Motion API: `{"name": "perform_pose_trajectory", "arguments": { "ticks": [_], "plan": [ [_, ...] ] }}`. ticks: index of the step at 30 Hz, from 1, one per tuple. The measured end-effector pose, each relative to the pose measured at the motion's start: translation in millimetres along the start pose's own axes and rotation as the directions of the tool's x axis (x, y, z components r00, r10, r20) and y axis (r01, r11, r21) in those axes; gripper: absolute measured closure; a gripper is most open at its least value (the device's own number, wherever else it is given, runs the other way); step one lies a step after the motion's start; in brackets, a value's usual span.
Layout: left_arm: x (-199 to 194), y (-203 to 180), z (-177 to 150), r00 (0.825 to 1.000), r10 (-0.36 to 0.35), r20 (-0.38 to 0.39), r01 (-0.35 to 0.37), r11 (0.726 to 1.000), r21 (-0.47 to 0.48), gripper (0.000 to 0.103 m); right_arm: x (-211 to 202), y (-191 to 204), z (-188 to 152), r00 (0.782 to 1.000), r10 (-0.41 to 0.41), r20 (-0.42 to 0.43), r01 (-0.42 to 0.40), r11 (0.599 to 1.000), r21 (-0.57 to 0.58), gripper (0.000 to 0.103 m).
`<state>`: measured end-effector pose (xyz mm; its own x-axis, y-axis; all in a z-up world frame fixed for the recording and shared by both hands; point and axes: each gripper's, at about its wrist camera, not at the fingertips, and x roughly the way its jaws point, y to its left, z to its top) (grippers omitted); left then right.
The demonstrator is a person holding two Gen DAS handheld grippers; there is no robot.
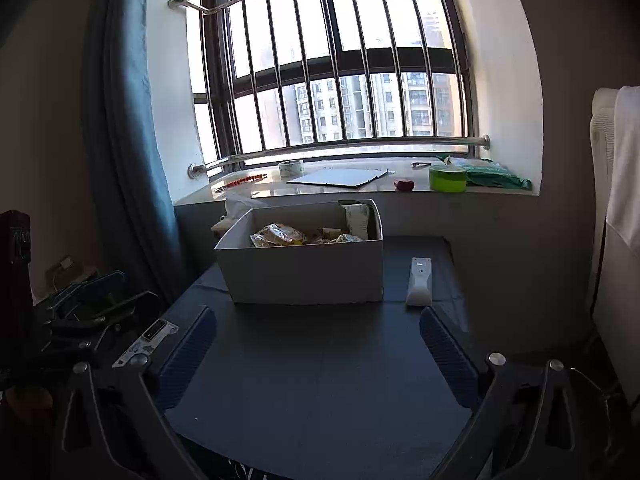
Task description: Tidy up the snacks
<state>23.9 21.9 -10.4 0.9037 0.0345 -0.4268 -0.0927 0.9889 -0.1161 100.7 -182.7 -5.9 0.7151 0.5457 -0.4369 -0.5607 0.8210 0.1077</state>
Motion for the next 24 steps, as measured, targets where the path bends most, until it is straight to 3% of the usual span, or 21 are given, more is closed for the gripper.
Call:
{"name": "perform_pose_trajectory", "arguments": {
  "ticks": [24],
  "plan": [
    [-4, -11, 4, 1.0, 0.011, -0.002, -0.011, 1.0, 0.025, 0.0, -3, 4, -5, 1.0, -0.015, -0.007, 0.015, 1.0, 0.002, 0.0]
  ]
}}
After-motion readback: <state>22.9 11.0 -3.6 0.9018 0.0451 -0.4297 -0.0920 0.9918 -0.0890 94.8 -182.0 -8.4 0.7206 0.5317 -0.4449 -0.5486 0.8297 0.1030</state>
